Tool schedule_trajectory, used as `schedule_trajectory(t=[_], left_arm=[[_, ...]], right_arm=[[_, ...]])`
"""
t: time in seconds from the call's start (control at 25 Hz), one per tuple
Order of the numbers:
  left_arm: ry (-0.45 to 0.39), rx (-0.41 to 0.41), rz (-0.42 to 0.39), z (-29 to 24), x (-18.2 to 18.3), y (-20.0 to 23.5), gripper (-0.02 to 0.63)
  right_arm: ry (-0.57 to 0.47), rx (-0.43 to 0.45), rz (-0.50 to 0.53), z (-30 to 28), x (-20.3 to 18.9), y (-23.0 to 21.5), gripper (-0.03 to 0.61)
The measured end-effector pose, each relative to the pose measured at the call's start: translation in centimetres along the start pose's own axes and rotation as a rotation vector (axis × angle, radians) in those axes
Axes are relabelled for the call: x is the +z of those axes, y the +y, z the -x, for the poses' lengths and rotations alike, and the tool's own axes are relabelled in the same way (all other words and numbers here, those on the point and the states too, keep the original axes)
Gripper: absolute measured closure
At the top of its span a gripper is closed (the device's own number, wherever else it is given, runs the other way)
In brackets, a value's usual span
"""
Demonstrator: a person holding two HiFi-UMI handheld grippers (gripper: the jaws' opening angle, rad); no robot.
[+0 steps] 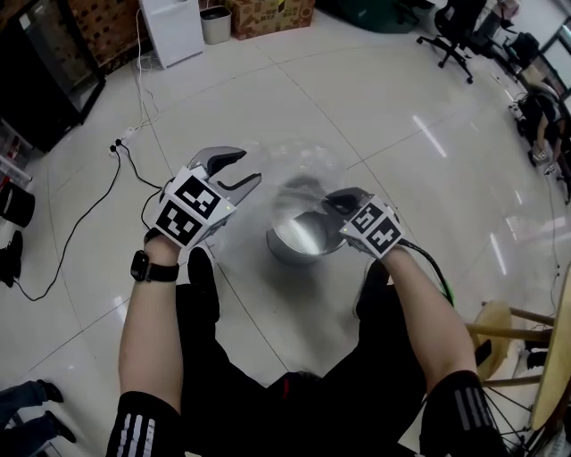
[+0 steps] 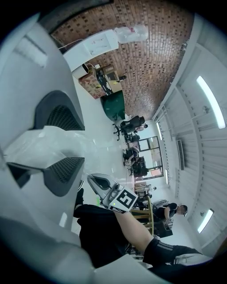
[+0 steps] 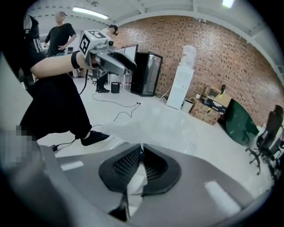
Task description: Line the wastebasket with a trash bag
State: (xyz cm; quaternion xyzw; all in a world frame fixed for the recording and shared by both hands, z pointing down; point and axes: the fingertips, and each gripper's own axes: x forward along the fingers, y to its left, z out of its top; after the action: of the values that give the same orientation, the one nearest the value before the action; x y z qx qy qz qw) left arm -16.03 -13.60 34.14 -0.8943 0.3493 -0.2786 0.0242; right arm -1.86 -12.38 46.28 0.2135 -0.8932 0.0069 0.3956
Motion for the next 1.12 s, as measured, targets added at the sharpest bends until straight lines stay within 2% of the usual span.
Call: schedule_trajectory(t=[0.12, 0.28, 0.44, 0.56, 0.64, 0.72, 0.84, 0.96, 1.12], left_arm=[[0.086, -0.060, 0.013, -2.1, -1.4, -1.2, 0.414], [0.295, -0.169, -0.004, -4.2, -6.0, -3.5, 0.371], [0.444, -0.194, -0.016, -6.1, -10.8, -4.3, 0.370], [0.521, -0.221, 0.016, -7.8, -14.2, -5.1, 0.363], [0.545, -0.224, 0.040, -8.9, -15.9, -5.2, 0.362], [0.551, -0.204, 0.031, -10.2, -16.9, -4.9, 0.356], [0.546, -0.186, -0.063, -12.2, -17.2, -4.6, 0.356], [0.518, -0.244, -0.111, -14.1, -17.2, -5.7, 0.350], [0.516, -0.298, -0.079, -16.0, -17.7, -6.9, 0.345]], right_arm=[[0.088, 0.027, -0.037, -0.7, -3.6, -0.7, 0.571], [0.183, 0.081, -0.077, -1.8, -7.2, -0.5, 0.571], [0.291, 0.147, -0.038, -2.8, -10.2, 0.8, 0.571], [0.321, 0.166, -0.033, -3.3, -11.3, 1.2, 0.571], [0.328, 0.170, -0.040, -3.7, -11.6, 1.3, 0.571], [0.340, 0.182, -0.043, -4.0, -12.0, 1.6, 0.571], [0.343, 0.198, -0.033, -3.9, -11.9, 1.8, 0.571], [0.300, 0.232, -0.041, -3.8, -10.3, 2.0, 0.571], [0.289, 0.271, -0.052, -3.7, -9.5, 2.0, 0.571]])
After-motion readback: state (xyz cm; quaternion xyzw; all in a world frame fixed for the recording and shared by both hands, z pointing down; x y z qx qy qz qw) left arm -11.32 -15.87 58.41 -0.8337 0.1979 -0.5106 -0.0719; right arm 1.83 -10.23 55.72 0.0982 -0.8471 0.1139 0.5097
